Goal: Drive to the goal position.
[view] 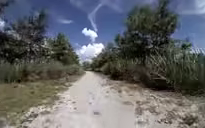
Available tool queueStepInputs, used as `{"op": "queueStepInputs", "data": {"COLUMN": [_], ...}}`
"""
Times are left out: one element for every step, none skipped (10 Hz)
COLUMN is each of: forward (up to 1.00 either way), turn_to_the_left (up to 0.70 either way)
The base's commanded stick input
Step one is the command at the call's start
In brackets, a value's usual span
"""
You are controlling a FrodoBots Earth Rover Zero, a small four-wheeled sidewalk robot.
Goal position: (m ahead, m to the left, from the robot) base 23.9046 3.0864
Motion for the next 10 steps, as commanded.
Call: {"op": "queueStepInputs", "data": {"forward": [0.85,0.85,0.85,0.85,0.85,0.85,0.85,0.85,0.85,0.85], "turn_to_the_left": [0.00,0.00,0.00,0.00,0.00,0.00,0.00,0.00,0.00,0.00]}}
